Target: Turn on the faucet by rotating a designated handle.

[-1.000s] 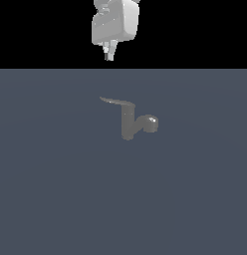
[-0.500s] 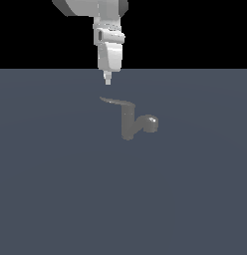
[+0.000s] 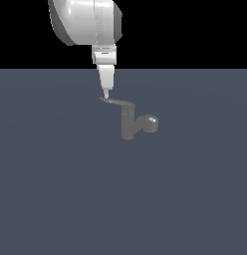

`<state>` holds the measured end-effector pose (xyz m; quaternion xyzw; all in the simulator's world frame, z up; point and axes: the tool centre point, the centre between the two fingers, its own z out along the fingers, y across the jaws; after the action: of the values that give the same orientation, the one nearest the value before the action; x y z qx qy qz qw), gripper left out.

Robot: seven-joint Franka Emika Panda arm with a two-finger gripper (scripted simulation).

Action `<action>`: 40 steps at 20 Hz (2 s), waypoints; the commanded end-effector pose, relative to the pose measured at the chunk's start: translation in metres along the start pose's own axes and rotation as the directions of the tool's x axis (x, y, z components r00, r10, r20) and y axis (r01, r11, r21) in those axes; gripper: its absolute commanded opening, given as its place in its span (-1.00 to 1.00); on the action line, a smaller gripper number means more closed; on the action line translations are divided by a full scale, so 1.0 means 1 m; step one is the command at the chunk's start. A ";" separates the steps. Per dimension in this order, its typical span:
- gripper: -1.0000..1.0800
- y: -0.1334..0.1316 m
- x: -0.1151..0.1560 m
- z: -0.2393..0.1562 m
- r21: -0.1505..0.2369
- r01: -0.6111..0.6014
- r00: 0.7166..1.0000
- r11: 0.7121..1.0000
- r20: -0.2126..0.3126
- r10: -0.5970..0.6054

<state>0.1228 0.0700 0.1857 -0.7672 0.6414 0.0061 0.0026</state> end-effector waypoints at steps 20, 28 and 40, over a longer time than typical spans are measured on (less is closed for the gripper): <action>-1.00 0.017 -0.007 0.013 0.004 -0.036 0.999 0.999 -0.012 0.036; -1.00 0.037 -0.011 0.013 0.004 -0.037 0.999 0.999 -0.012 0.037; -1.00 0.067 -0.017 0.014 0.004 -0.037 0.999 0.999 -0.012 0.037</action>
<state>0.0589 0.0745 0.1742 -0.7548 0.6559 -0.0020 0.0021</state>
